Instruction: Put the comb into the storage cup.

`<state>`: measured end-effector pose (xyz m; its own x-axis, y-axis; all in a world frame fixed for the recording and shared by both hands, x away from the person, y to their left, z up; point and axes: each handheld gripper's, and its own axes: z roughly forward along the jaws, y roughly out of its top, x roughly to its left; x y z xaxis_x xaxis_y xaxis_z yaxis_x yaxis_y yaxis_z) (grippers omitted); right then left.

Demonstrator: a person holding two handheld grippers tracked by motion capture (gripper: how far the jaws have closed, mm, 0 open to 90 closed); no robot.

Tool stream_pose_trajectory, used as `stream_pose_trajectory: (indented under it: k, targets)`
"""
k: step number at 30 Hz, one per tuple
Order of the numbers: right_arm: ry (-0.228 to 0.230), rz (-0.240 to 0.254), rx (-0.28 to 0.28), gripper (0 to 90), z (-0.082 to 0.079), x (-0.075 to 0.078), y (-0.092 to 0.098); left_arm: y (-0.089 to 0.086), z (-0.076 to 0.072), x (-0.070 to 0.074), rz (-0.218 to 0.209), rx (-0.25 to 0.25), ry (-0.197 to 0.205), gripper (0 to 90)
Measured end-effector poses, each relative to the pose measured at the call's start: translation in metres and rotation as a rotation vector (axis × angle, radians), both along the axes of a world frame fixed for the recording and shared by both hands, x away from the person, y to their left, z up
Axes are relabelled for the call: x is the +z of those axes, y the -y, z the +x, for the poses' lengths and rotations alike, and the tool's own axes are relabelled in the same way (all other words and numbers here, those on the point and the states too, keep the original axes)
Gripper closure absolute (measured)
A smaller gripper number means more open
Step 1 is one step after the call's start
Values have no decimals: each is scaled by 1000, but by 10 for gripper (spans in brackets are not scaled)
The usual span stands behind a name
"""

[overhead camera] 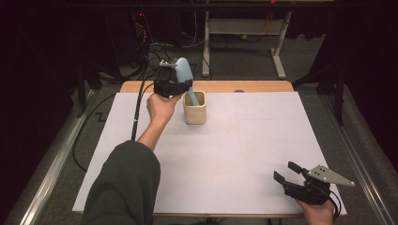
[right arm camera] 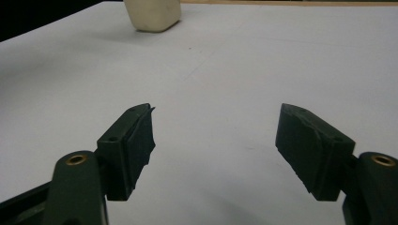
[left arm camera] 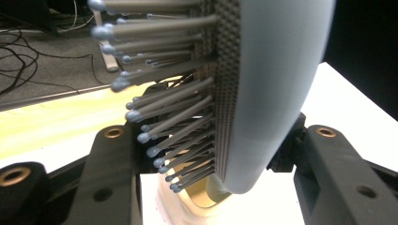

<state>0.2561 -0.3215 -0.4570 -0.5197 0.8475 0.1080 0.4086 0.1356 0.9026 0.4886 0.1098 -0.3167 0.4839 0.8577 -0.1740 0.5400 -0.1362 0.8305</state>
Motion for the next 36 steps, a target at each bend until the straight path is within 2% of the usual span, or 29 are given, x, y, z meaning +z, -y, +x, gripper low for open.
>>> stream_pose_trajectory:
  k: [36]
  targets:
    - [-5,1,0,289,0,0,0,10,3,-20,23,-16,-30,499]
